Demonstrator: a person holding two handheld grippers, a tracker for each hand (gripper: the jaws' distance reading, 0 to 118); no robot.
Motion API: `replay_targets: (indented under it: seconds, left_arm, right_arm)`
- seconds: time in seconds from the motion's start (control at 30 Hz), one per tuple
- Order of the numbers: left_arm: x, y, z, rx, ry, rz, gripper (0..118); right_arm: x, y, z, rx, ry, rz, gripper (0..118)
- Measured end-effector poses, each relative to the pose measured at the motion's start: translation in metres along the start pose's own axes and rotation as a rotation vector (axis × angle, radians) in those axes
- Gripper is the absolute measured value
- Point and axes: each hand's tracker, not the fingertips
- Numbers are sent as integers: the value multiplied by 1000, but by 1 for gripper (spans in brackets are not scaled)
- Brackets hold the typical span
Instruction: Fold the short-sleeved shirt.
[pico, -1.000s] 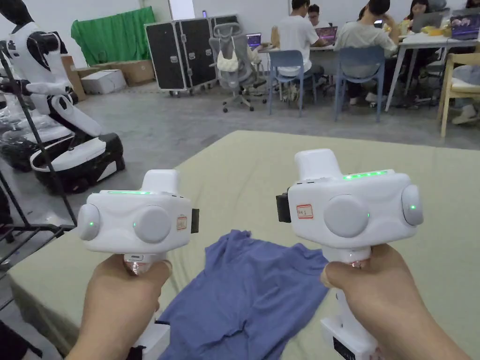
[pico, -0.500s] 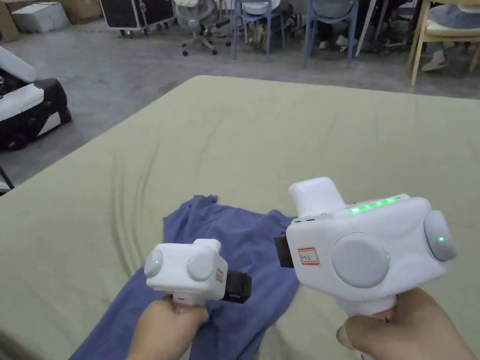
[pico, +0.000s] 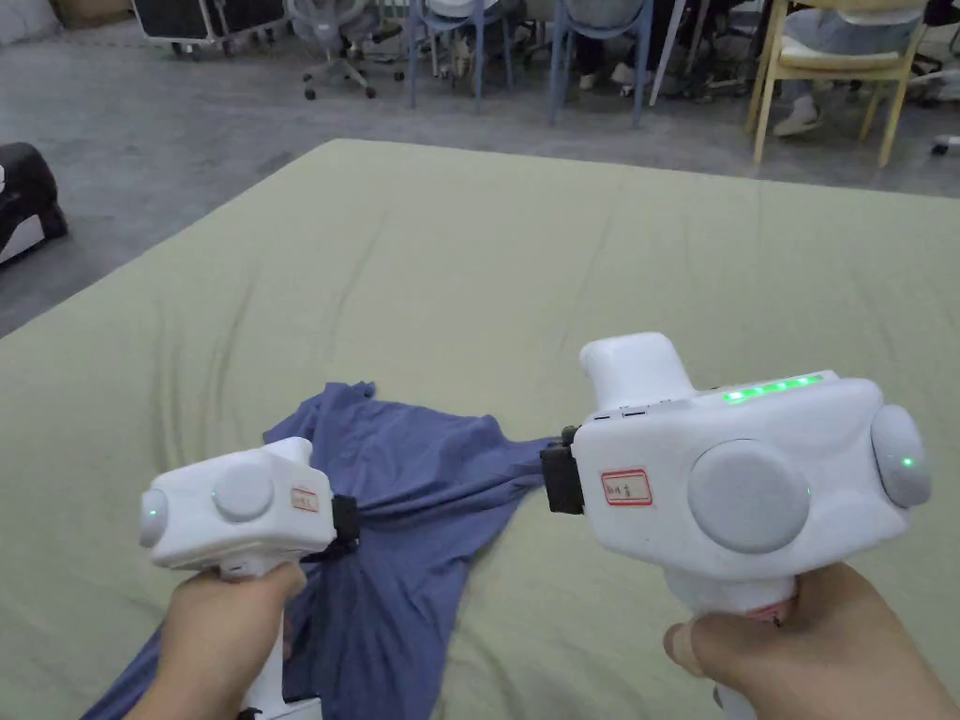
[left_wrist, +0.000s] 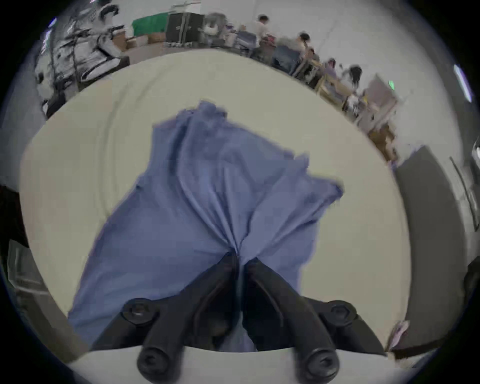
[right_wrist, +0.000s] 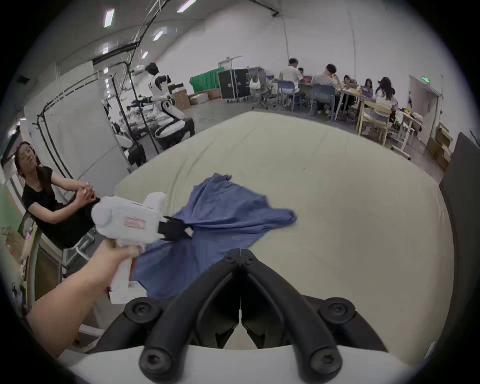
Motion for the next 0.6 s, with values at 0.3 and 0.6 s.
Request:
replay_targets:
  seconds: [0.3, 0.6]
  left_arm:
    - [146, 48, 206, 373, -55, -195, 0]
    - [321, 57, 273, 474, -215, -380, 0]
  right_arm:
    - [54, 12, 136, 260, -174, -46, 2]
    - [125, -2, 267, 399, -399, -87, 2]
